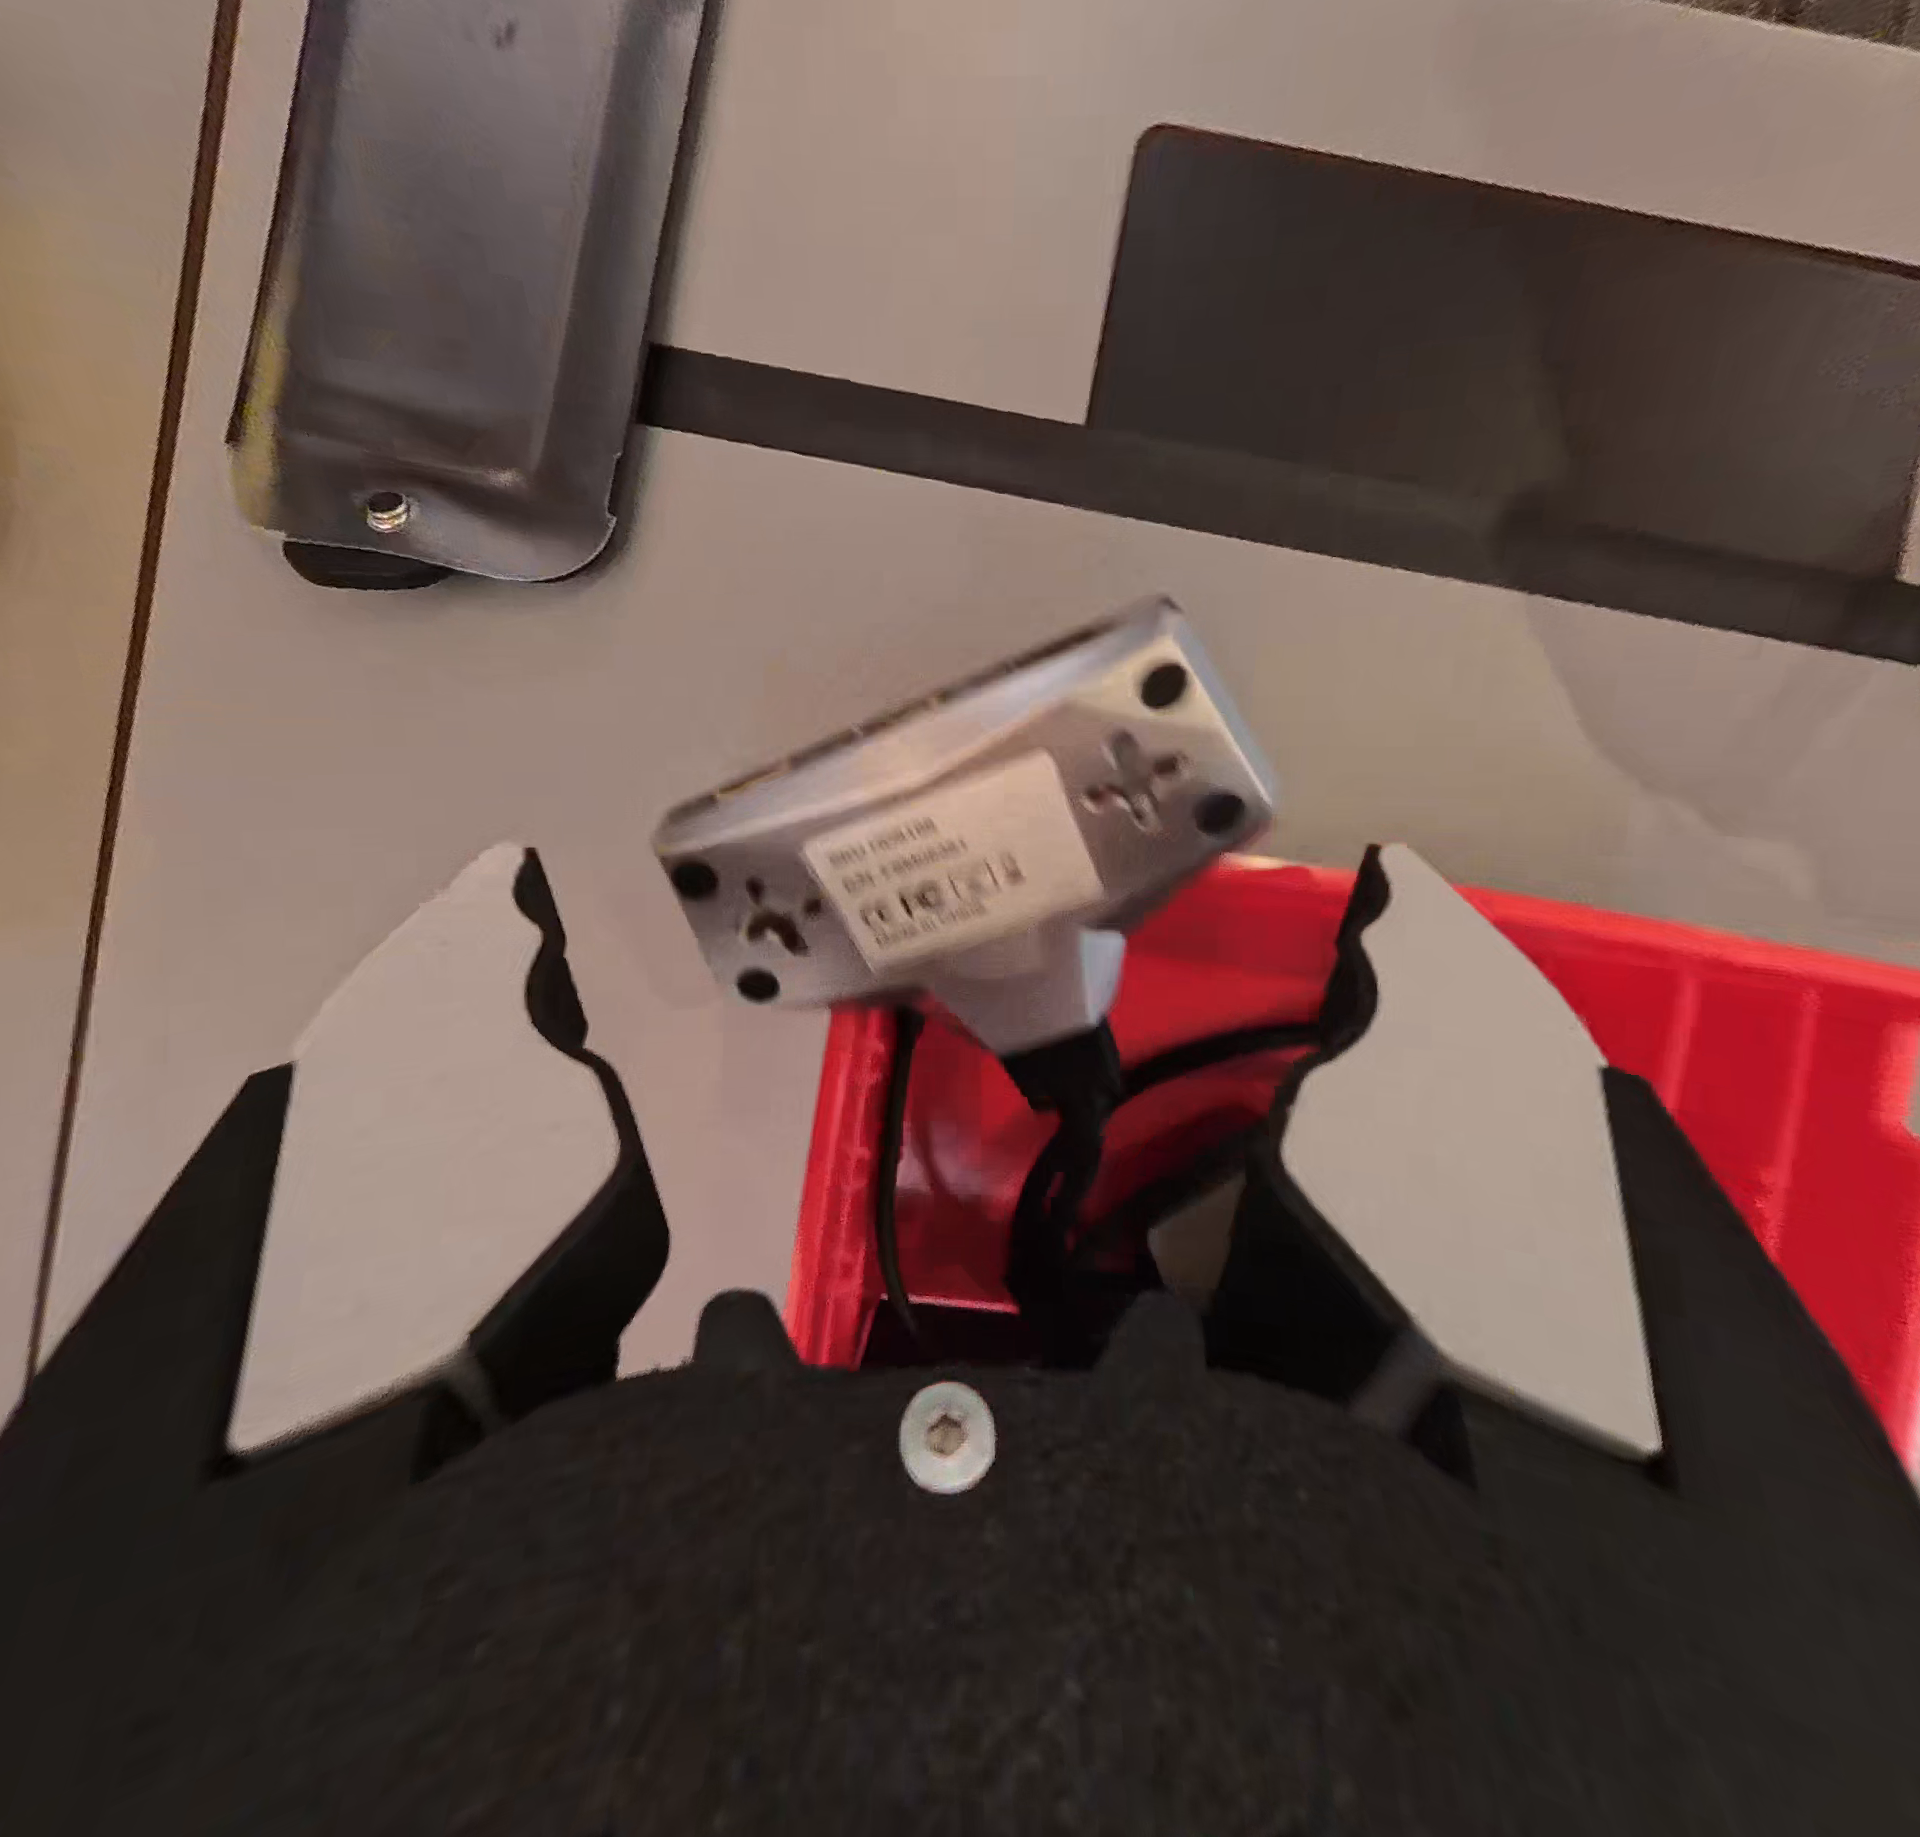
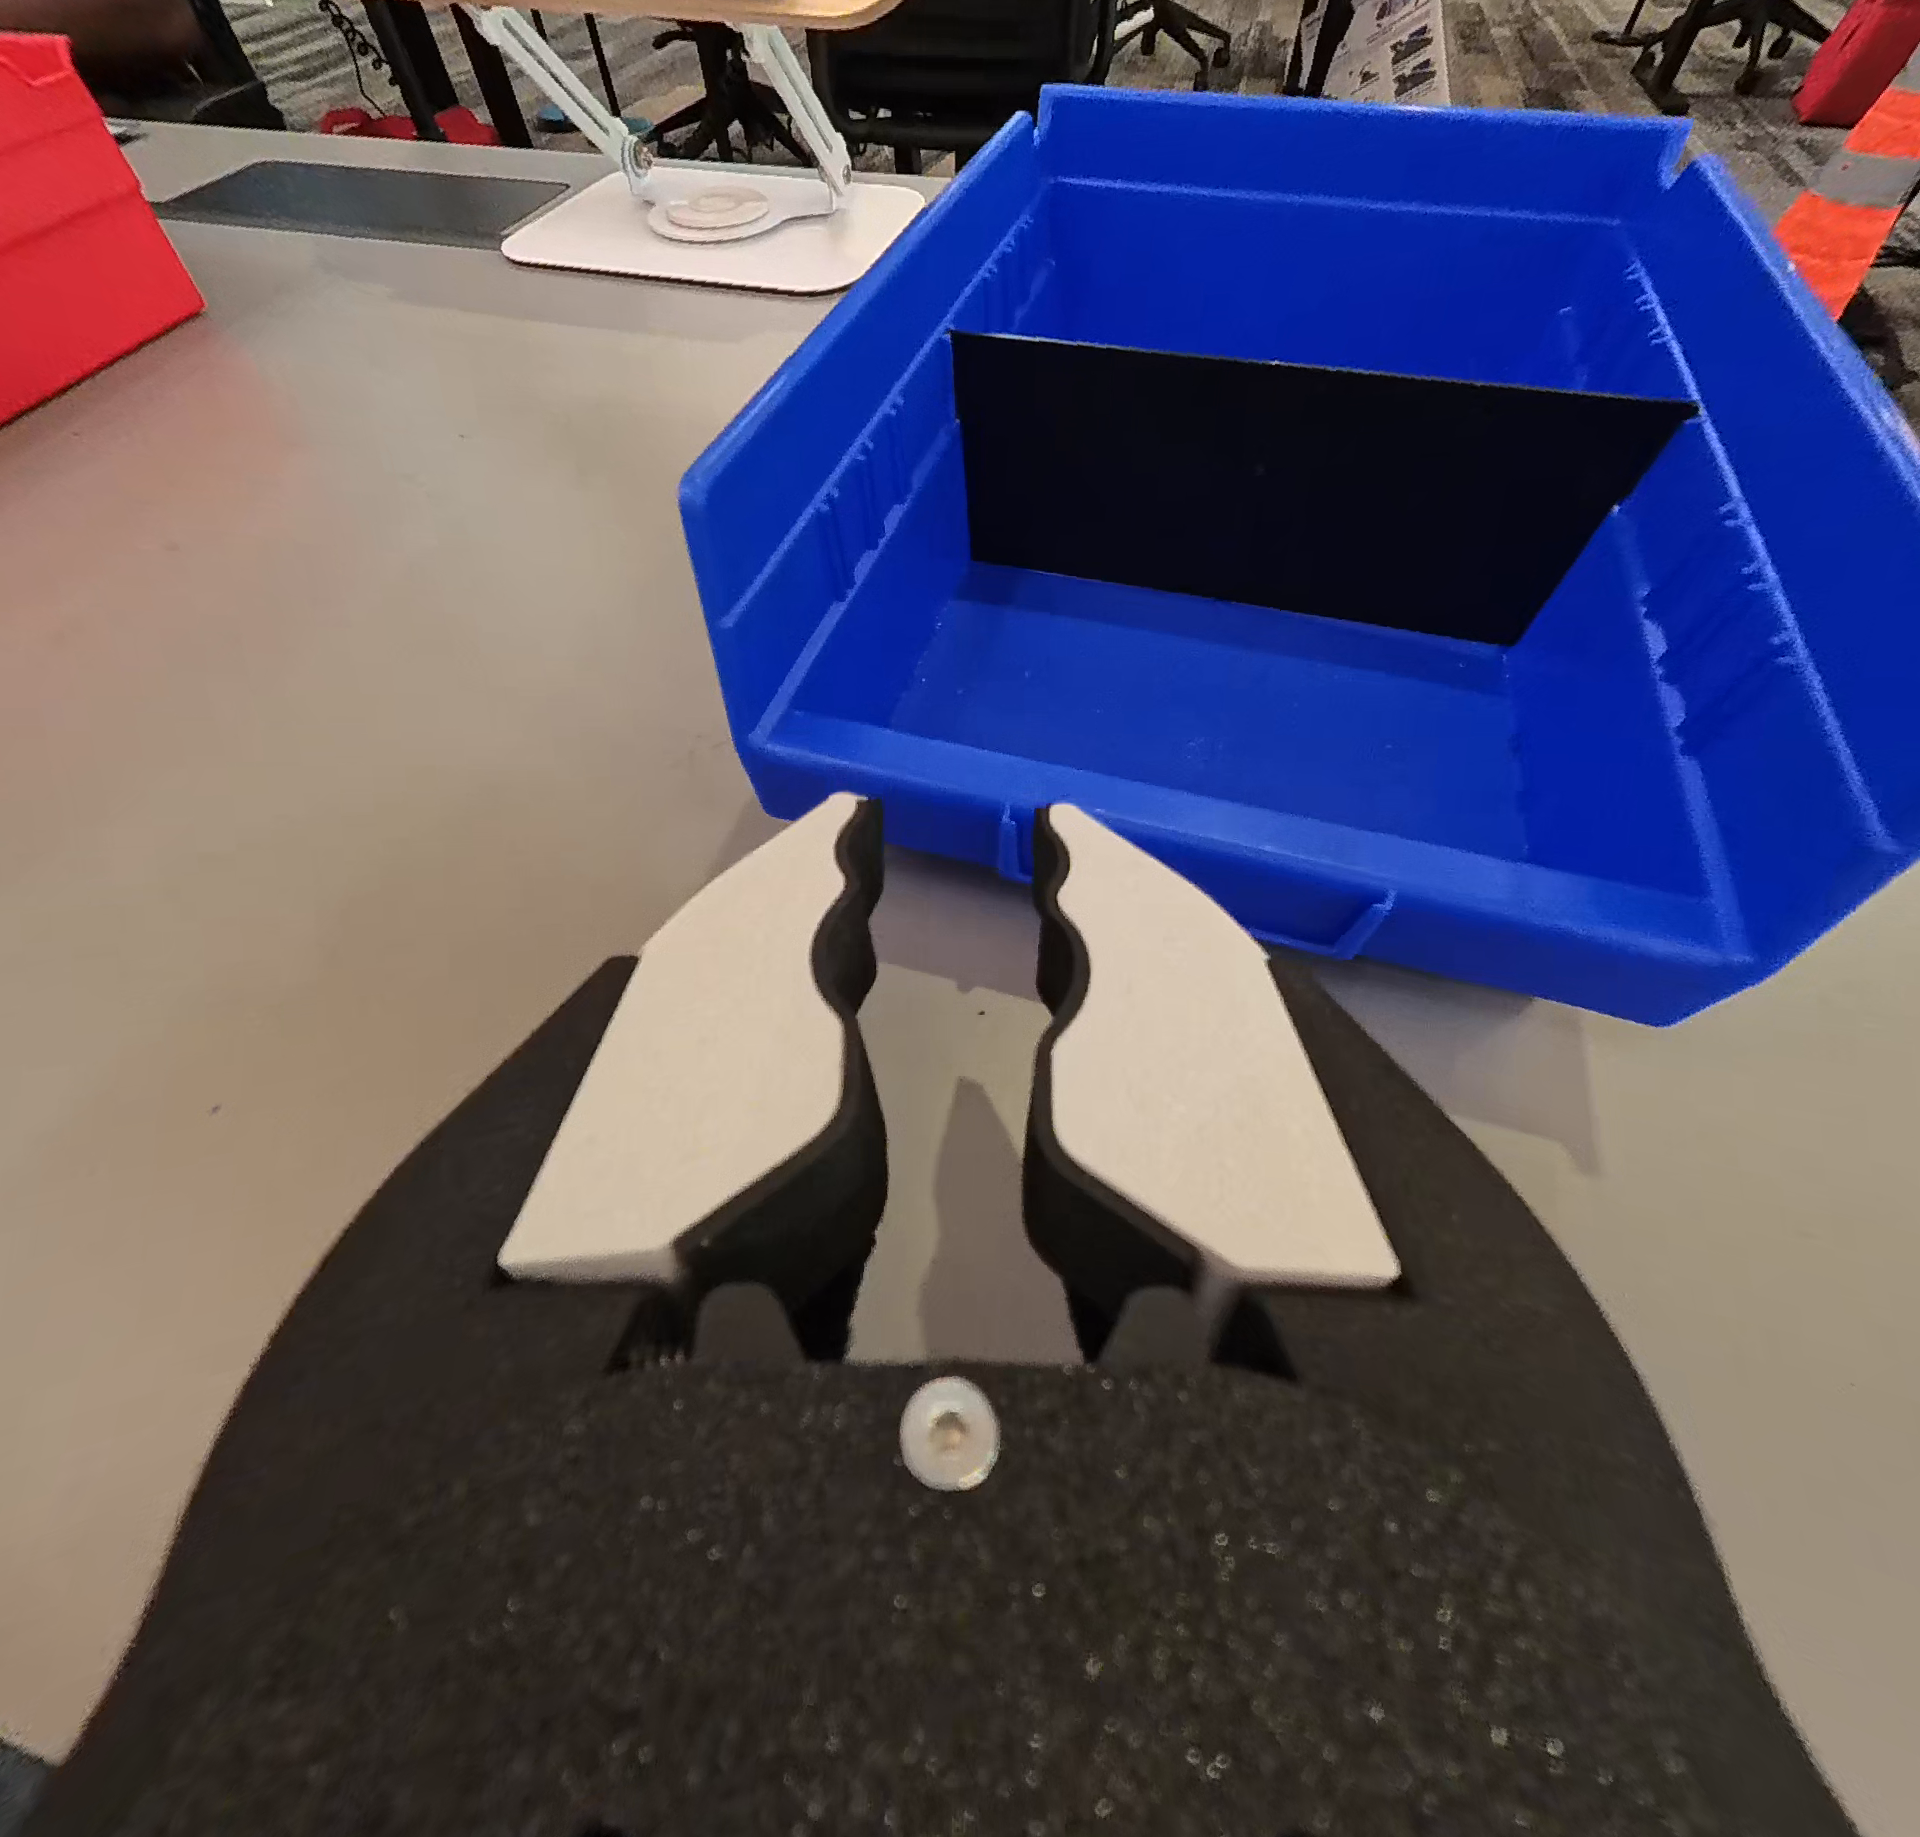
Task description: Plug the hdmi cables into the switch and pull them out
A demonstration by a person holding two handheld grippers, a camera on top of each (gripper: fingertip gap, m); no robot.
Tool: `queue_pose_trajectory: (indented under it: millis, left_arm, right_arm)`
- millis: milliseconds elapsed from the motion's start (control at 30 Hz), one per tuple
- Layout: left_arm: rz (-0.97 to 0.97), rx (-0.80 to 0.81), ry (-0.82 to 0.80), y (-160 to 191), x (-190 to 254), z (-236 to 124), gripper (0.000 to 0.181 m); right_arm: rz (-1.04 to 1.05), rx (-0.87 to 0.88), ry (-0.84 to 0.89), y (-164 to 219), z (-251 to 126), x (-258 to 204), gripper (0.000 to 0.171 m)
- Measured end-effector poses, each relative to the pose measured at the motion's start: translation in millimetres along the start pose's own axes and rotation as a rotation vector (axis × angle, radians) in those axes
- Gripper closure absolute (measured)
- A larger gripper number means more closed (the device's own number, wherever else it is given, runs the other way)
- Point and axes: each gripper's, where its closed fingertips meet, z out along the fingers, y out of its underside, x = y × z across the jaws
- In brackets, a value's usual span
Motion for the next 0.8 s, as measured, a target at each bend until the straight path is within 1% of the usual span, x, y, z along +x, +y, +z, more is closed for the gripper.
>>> queue_pose_trajectory:
  millis: [67,133,233,333,400,467,533,633,733,800]
  left_arm:
    - [-0.021,-0.043,0.046,-0.3,-0.2,10.9,0.047]
    - [-0.005,-0.065,0.125,0.5,6.5,15.2,0.061]
    - [0.051,-0.074,0.185,1.6,9.4,13.8,0.062]
    - [0.12,-0.028,0.212,1.8,13.1,8.1,0.062]
    - [0.149,0.039,0.234,-2.7,18.2,-3.6,0.062]
    - [0.18,0.15,0.26,-13.3,26.4,-26.9,0.062]
    - [0.258,0.272,0.25,-24.4,35.4,-59.5,0.062]
    - [0.416,0.501,0.202,-40.0,58.1,-125.0,0.063]
    - [0.528,0.662,0.171,-41.4,91.4,-184.7,0.063]
    - [0.596,0.731,0.164,-35.2,118.2,-215.3,0.063]
  right_arm:
    - [-0.012,-0.01,0.002,2.1,0.6,0.0,0.144]
    - [-0.024,-0.022,0.003,4.6,1.3,0.2,0.145]
    - [-0.027,-0.029,0.002,6.4,1.4,0.5,0.146]
    - [-0.015,-0.021,-0.011,5.1,0.7,-2.3,0.147]
    - [-0.02,-0.012,-0.015,3.0,-0.4,-5.1,0.148]
    - [-0.035,0.008,-0.014,-2.7,-2.4,-9.1,0.148]
    - [-0.041,0.043,-0.03,-13.1,-3.6,-17.7,0.148]
    - [-0.055,0.089,-0.087,-34.8,1.5,-38.9,0.148]
    - [-0.098,0.117,-0.172,-63.0,14.8,-69.2,0.148]
    - [-0.142,0.145,-0.251,-89.1,26.3,-96.8,0.147]
